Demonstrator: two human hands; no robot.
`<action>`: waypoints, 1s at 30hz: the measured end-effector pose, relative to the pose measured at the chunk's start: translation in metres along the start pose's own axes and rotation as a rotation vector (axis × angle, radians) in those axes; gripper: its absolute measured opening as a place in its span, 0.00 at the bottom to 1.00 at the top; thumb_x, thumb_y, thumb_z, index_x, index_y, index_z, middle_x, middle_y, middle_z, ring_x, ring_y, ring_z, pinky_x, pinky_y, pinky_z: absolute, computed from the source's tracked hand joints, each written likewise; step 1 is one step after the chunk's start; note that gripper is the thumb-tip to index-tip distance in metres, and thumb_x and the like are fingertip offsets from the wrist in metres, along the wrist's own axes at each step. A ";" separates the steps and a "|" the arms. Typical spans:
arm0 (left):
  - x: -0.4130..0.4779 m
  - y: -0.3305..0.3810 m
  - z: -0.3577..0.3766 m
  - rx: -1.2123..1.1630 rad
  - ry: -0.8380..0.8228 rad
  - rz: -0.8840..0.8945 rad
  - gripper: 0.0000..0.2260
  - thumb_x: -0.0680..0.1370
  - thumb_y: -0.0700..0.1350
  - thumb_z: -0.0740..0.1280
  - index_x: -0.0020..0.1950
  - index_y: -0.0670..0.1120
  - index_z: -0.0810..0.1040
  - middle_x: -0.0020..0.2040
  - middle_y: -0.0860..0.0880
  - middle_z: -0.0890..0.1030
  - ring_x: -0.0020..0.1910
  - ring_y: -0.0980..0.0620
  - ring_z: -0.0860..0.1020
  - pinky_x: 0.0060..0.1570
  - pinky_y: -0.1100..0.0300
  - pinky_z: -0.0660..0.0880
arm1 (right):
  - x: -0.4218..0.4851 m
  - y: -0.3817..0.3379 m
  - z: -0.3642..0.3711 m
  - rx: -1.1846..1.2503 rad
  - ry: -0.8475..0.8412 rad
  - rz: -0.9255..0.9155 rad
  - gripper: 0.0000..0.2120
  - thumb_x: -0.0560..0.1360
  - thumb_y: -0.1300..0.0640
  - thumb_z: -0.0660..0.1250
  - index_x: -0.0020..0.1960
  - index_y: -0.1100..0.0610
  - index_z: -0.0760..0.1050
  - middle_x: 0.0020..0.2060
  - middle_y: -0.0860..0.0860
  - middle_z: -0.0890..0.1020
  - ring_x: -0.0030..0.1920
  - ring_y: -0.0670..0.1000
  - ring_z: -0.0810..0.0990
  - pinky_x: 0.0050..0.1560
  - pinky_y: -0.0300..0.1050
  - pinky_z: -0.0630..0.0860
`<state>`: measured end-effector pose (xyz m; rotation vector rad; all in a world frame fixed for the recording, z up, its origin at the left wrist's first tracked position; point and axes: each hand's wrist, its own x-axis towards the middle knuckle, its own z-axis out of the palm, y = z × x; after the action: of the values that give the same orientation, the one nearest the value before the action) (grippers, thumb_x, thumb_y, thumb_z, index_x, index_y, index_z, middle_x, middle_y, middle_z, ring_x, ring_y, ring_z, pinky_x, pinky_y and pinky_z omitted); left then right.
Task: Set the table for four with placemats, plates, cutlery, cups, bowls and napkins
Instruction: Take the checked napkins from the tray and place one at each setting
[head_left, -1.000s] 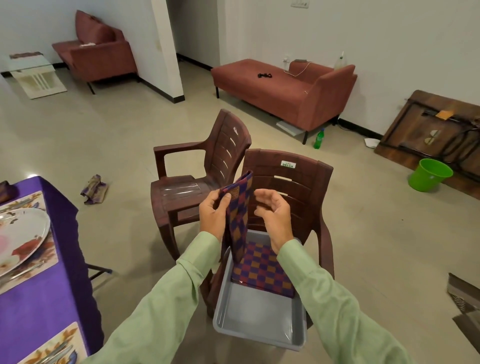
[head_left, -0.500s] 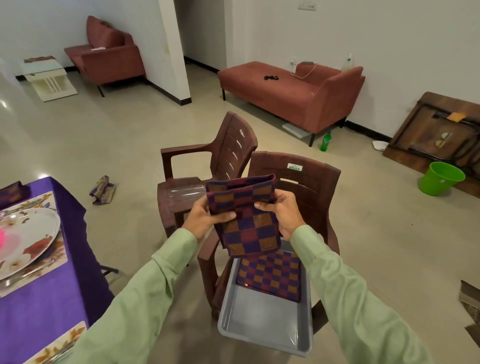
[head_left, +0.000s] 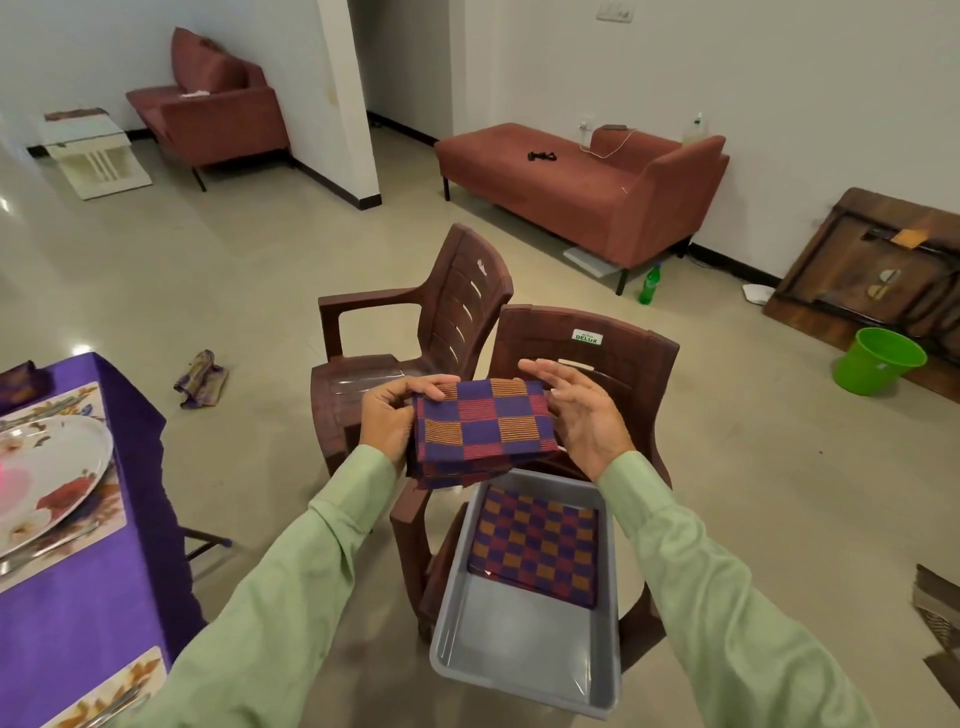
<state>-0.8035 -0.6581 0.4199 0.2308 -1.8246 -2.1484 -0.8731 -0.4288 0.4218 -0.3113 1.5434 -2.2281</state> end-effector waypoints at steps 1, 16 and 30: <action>0.001 0.000 0.001 -0.004 0.013 -0.005 0.11 0.78 0.26 0.59 0.42 0.36 0.78 0.49 0.44 0.85 0.52 0.44 0.83 0.44 0.54 0.82 | -0.001 0.001 0.000 0.028 -0.002 0.022 0.17 0.80 0.57 0.57 0.67 0.55 0.76 0.64 0.54 0.79 0.63 0.59 0.78 0.62 0.57 0.73; 0.000 0.008 0.003 -0.181 0.158 -0.041 0.08 0.82 0.35 0.61 0.58 0.42 0.76 0.56 0.40 0.83 0.55 0.43 0.83 0.50 0.48 0.81 | 0.000 0.020 0.027 -0.013 0.047 0.151 0.17 0.74 0.60 0.71 0.62 0.57 0.77 0.55 0.55 0.84 0.59 0.56 0.81 0.63 0.52 0.75; -0.002 0.025 -0.019 -0.304 0.121 -0.113 0.09 0.80 0.34 0.62 0.56 0.45 0.77 0.55 0.42 0.84 0.54 0.44 0.83 0.41 0.55 0.82 | 0.011 0.012 0.032 -0.045 -0.106 0.101 0.21 0.70 0.67 0.73 0.63 0.64 0.76 0.56 0.61 0.83 0.59 0.60 0.81 0.60 0.55 0.78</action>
<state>-0.7922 -0.6787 0.4405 0.3896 -1.4280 -2.3951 -0.8680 -0.4641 0.4218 -0.3505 1.5215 -2.0682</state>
